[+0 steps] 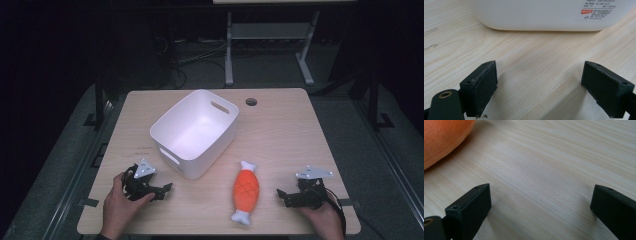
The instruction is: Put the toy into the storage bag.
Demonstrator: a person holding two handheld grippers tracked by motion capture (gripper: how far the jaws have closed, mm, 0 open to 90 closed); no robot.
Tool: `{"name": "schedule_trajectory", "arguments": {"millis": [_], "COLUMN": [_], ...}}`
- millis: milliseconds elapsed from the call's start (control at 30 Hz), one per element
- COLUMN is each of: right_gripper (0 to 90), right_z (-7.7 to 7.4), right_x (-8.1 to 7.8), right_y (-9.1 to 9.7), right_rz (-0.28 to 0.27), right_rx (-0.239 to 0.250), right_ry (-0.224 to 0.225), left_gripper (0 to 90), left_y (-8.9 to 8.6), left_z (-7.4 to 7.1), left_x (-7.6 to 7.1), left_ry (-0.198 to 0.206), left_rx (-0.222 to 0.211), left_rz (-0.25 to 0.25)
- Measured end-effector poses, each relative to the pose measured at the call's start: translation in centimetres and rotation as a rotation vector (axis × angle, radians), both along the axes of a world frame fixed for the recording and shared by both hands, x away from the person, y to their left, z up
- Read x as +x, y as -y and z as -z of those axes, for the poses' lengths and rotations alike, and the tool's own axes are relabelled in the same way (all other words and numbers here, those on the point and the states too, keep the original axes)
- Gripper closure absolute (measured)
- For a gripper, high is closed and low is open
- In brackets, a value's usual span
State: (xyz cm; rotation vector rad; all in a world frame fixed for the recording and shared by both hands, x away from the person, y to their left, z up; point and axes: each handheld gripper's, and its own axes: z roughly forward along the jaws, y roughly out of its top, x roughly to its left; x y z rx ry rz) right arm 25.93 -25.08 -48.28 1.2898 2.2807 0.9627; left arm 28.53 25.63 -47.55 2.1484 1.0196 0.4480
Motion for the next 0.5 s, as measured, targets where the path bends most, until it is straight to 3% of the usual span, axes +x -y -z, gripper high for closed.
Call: {"name": "schedule_trajectory", "arguments": {"millis": [300, 500], "right_gripper": [3.4, 14.1], "right_z": [-0.04, -0.68], "right_x": [0.13, 0.17], "right_y": [0.16, -0.01], "right_rz": [-0.025, -0.034], "right_rx": [-0.002, -0.009], "right_ry": [-0.003, -0.034], "left_gripper": [12.5, 12.6], "left_y": [0.00, 0.01], "left_z": [0.00, 0.00], "left_x": [0.00, 0.00], "left_ry": [-0.001, 0.000], "left_rx": [0.000, 0.000], "left_rz": [0.000, -0.001]}}
